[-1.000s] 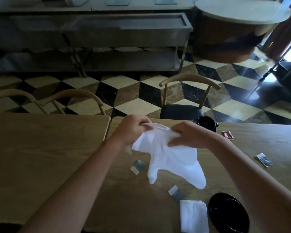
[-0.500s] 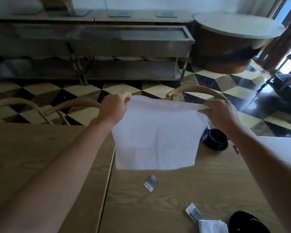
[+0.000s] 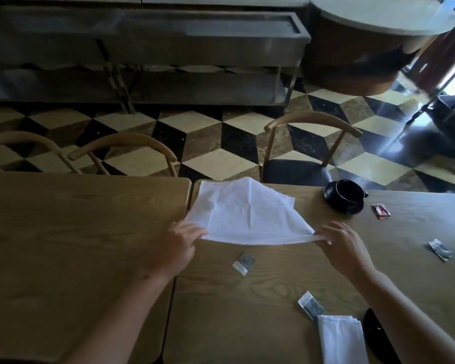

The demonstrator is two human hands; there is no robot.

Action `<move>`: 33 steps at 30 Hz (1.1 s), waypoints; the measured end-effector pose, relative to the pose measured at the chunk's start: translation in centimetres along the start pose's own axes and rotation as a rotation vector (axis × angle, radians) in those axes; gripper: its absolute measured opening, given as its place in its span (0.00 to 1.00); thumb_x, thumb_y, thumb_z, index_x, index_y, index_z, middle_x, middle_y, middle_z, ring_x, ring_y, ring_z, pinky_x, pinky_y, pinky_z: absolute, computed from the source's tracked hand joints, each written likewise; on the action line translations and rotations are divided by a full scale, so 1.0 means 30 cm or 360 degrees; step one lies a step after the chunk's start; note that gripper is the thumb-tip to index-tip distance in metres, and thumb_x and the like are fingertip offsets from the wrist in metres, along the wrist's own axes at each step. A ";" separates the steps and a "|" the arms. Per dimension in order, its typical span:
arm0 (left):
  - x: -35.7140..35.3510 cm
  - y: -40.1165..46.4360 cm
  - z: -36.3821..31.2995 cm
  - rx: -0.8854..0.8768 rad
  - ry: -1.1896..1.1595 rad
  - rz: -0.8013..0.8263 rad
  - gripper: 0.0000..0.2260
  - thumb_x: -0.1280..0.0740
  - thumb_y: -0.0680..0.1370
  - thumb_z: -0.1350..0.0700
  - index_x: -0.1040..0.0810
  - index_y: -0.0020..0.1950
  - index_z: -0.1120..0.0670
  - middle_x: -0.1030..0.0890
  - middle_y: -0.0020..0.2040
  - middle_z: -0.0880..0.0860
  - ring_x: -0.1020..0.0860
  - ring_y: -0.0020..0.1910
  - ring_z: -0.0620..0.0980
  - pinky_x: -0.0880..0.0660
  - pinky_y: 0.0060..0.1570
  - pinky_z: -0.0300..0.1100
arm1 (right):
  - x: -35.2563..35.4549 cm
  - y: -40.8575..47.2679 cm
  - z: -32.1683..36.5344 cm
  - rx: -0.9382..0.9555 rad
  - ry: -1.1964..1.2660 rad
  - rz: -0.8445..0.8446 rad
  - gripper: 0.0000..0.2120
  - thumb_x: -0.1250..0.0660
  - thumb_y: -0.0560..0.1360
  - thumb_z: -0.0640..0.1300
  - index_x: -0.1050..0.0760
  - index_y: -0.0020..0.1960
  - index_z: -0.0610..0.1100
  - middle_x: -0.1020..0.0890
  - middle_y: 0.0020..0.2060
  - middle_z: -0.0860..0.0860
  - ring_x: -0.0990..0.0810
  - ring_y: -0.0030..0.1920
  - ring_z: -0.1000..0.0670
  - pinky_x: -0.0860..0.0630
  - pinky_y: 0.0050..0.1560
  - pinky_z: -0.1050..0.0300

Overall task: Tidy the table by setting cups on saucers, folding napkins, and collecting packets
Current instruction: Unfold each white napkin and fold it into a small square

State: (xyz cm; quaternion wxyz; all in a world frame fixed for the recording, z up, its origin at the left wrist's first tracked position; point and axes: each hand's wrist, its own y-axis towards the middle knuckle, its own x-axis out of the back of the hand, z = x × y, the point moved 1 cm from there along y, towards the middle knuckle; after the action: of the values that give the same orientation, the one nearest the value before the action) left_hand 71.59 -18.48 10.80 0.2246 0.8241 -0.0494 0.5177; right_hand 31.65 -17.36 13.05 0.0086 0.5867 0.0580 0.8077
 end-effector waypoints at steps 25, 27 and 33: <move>-0.237 -0.254 -0.020 0.1279 -0.1073 0.0480 0.05 0.28 0.77 0.58 0.17 0.41 0.54 0.16 0.36 0.45 0.19 0.37 0.36 0.26 0.38 0.32 | -0.163 -0.286 -0.253 -0.1037 0.0871 0.0796 0.04 0.22 0.69 0.41 0.16 0.37 0.47 0.23 0.28 0.55 0.28 0.31 0.51 0.33 0.35 0.56; -0.262 -0.176 0.015 0.1481 -0.1179 0.0310 0.04 0.27 0.76 0.58 0.17 0.42 0.56 0.17 0.35 0.48 0.20 0.37 0.42 0.26 0.34 0.34 | -0.159 -0.219 -0.277 -0.1118 0.1079 0.0711 0.03 0.23 0.72 0.44 0.14 0.42 0.45 0.20 0.31 0.51 0.25 0.32 0.52 0.31 0.37 0.55; -0.367 0.011 0.156 0.1903 -0.1231 0.0180 0.07 0.27 0.75 0.57 0.17 0.53 0.57 0.15 0.46 0.55 0.16 0.44 0.55 0.19 0.45 0.49 | -0.255 -0.002 -0.352 -0.1285 0.1322 0.0562 0.05 0.29 0.78 0.42 0.16 0.50 0.42 0.13 0.48 0.40 0.16 0.49 0.41 0.22 0.59 0.40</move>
State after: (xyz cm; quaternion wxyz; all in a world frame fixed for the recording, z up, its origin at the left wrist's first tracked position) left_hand 70.31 -22.41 -0.45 -0.3266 0.9268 0.1243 0.1376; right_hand 24.01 -18.82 2.58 0.0730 0.1733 -0.3527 0.9166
